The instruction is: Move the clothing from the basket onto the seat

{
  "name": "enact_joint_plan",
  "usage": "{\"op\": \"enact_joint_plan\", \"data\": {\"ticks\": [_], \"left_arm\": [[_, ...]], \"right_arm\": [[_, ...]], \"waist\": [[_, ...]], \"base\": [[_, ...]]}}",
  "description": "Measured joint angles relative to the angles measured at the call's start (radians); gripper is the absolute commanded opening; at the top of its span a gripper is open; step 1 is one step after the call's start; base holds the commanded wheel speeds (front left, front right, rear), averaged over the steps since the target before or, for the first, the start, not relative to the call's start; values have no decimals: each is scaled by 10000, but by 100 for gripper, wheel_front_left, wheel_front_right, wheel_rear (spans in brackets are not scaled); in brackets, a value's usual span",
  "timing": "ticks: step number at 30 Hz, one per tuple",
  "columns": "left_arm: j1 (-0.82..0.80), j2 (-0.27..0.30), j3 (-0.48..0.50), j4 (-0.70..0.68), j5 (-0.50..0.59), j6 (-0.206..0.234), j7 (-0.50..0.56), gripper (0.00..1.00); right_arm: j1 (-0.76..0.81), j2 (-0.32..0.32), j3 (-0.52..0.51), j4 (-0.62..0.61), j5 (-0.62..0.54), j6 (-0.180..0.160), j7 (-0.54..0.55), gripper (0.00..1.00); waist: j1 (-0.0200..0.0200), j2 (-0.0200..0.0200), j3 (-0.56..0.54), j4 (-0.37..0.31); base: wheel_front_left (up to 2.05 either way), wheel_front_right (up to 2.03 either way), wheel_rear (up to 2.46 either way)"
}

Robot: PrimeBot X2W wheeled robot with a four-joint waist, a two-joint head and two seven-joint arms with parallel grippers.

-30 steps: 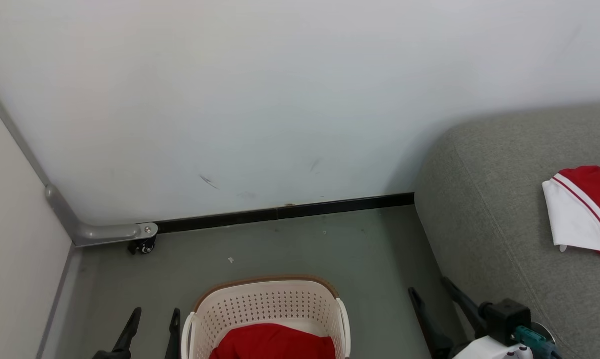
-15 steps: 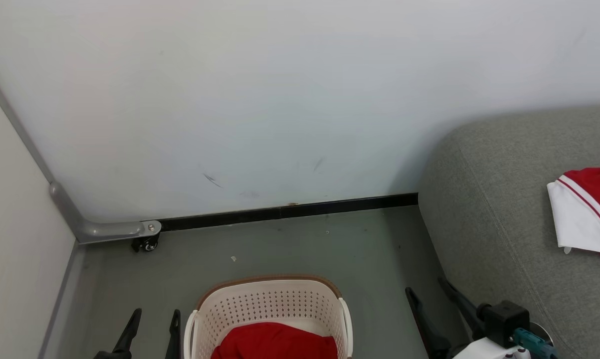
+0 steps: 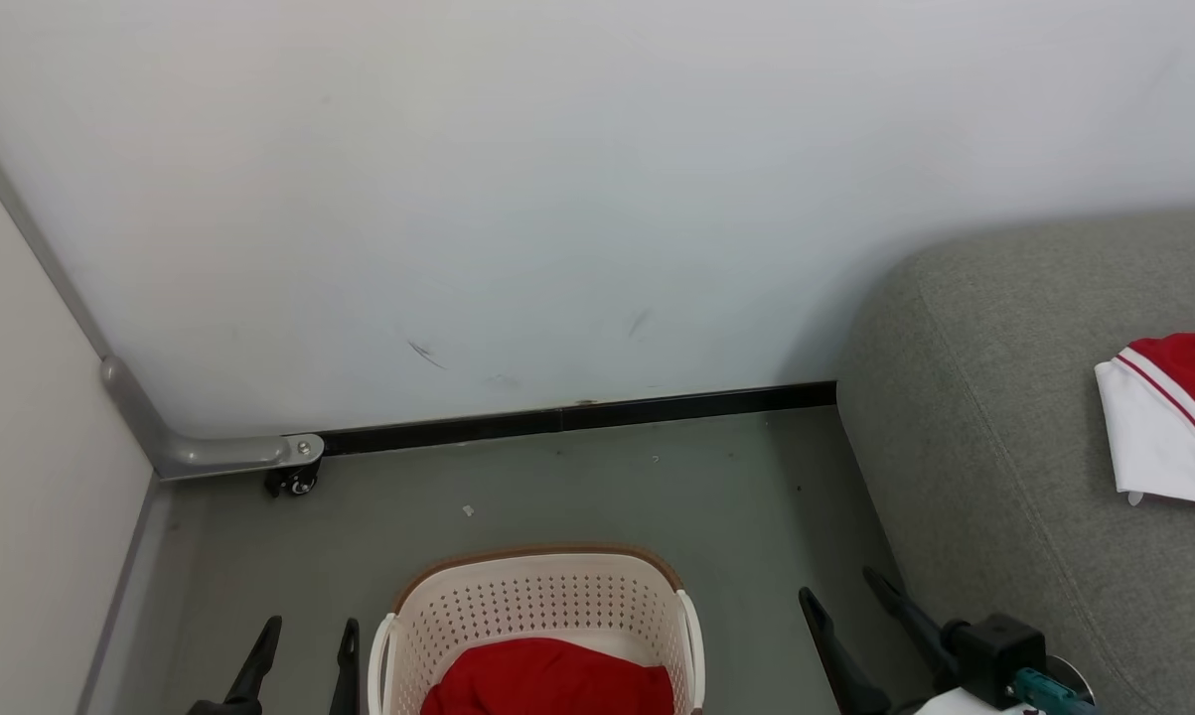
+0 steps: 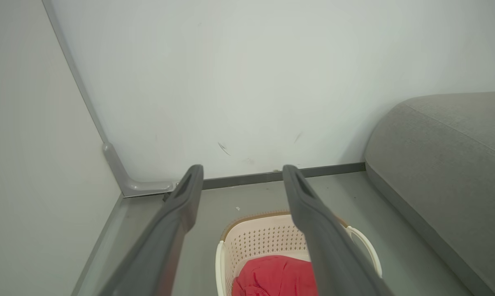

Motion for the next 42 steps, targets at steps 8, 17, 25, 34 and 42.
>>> {"op": "enact_joint_plan", "data": {"ticks": [8,17,25,34,42], "left_arm": [[0,0,-8,50,-13,0,0,100],[191,-4,-184,249,2,-180,0,100],[331,0,-418,407,174,-418,0,100],[310,23,-708,819,506,-734,2,100],[-172,295,-798,1453,637,-951,2,100]], "right_arm": [[12,4,33,-23,0,0,0,100],[695,19,-318,44,-92,0,0,100],[1347,36,-654,6,-84,0,0,100],[1871,56,-857,-299,-73,0,0,100],[2249,69,-1195,-811,-73,0,2,100]], "waist": [[0,0,78,-21],[0,0,253,-72],[0,0,533,-153],[0,0,1015,-290],[0,0,1588,-482]], "base": [[0,0,0],[0,0,0],[0,0,0],[0,0,0],[0,0,0]]}}
